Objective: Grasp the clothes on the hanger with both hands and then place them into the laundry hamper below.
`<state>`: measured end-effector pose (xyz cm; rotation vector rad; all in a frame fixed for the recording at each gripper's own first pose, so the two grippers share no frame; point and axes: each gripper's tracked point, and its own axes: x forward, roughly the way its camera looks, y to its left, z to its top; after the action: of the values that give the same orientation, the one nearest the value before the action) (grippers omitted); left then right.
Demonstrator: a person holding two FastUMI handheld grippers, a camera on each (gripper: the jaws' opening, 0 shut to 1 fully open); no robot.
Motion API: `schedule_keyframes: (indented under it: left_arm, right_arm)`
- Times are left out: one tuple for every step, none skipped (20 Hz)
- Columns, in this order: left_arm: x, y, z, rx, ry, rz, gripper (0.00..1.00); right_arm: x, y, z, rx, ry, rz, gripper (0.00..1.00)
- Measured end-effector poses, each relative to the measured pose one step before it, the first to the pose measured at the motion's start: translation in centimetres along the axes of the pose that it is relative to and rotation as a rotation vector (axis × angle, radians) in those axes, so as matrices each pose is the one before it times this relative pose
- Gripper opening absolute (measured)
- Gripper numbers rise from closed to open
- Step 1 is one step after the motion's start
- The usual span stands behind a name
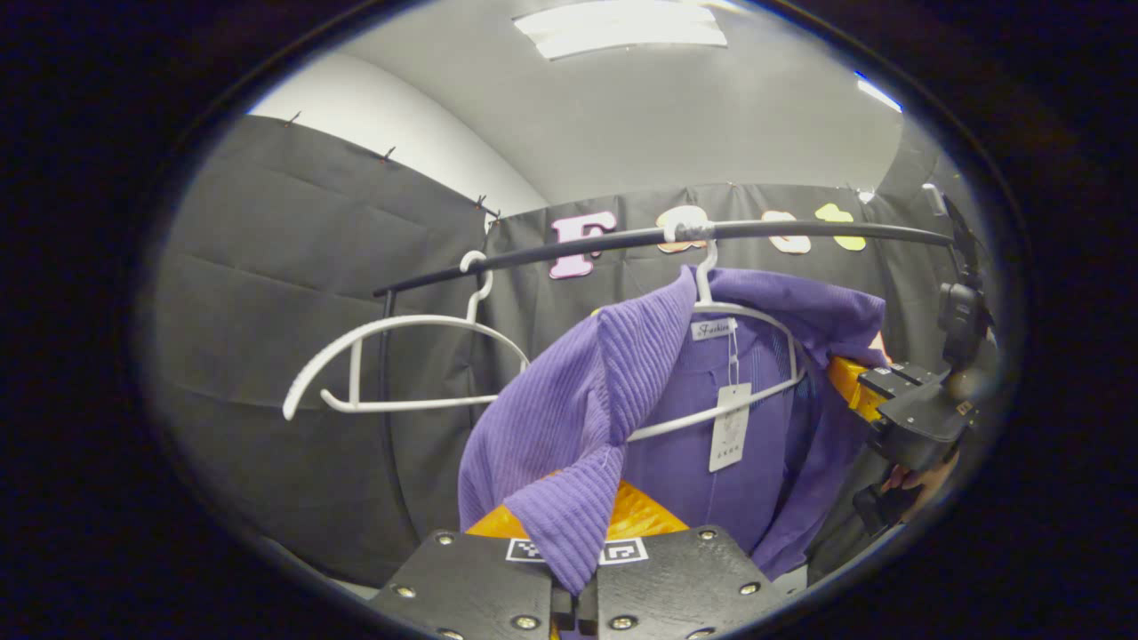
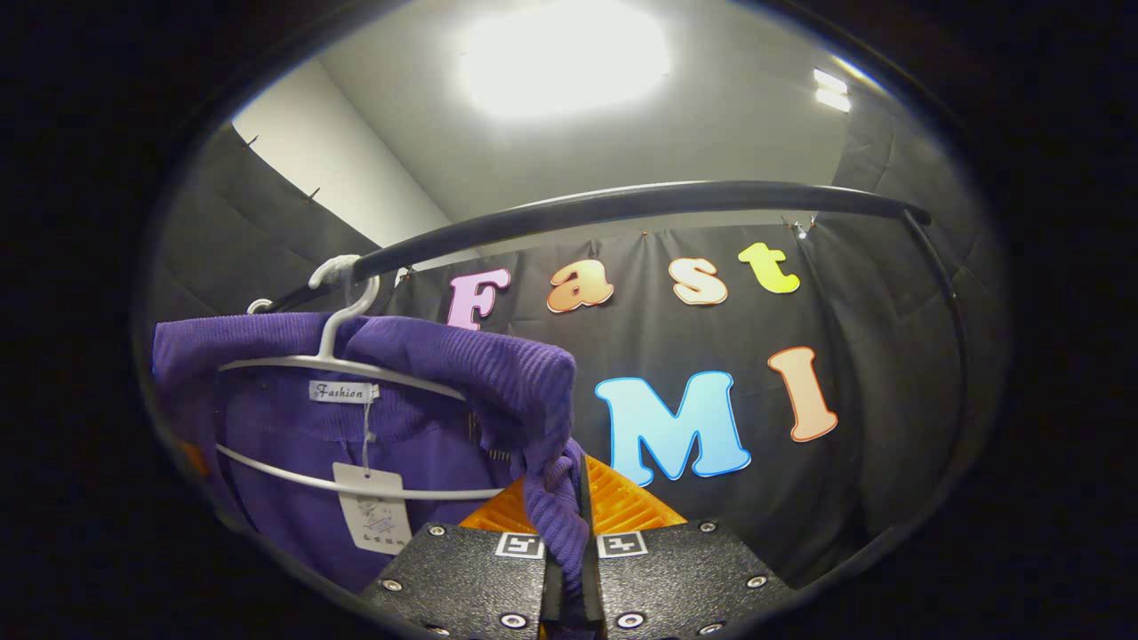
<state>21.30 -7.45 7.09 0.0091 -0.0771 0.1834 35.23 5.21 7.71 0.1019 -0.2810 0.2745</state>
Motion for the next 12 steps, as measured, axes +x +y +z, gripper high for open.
schedule_keyframes:
  left_arm:
    - [-0.534,0.676,0.879,0.01338,-0.01237,0.00735,0.06]
    - [-0.378,0.787,0.901,0.01040,-0.01057,0.01207,0.05]
    - [-0.194,0.961,0.610,0.00747,-0.00974,0.01605,0.03]
    - [-0.020,0.910,0.695,0.00208,-0.01008,0.01778,0.02]
    - [0.296,0.736,0.454,-0.00050,-0.00887,0.01281,0.01]
    - [0.308,0.761,0.596,0.00359,-0.00906,0.01166,0.00]
    - [0.255,0.597,0.673,0.00740,-0.01261,0.01252,0.00]
    - [0.454,0.539,0.845,0.00753,-0.01728,0.00672,0.00]
    - [0.515,0.459,0.670,0.00830,-0.01572,0.00747,0.00]
    - [0.471,0.351,0.753,0.00992,-0.01544,0.00335,0.00]
    - [0.355,0.429,0.593,0.00774,-0.01353,0.00248,0.00]
    - [0.551,0.403,0.598,0.00921,-0.01072,-0.00135,0.00]
  right_arm:
    - [0.587,-0.652,0.543,-0.00514,-0.01647,-0.01174,0.07]
    - [0.517,-0.444,0.597,-0.00814,-0.02347,-0.00359,0.09]
    - [0.529,-0.312,0.561,-0.01717,-0.03205,-0.00120,0.08]
    - [0.570,-0.319,0.329,-0.02725,-0.02554,-0.00274,0.07]
    - [0.590,-0.041,0.078,-0.02571,-0.01924,0.00297,0.07]
    - [0.518,0.095,-0.133,-0.01936,-0.01281,0.00318,0.08]
    - [0.562,-0.032,-0.207,-0.01416,-0.00717,0.00223,0.07]
    - [0.518,0.024,-0.258,-0.00587,-0.00176,0.00031,0.07]
    - [0.432,0.150,-0.386,-0.00068,0.00073,0.00053,0.07]
    - [0.411,0.138,-0.333,0.00242,0.00213,-0.00123,0.08]
    - [0.139,-0.031,-0.252,0.00361,0.00310,0.00022,0.07]
    - [0.206,0.112,-0.332,0.00052,0.00336,-0.00140,0.07]
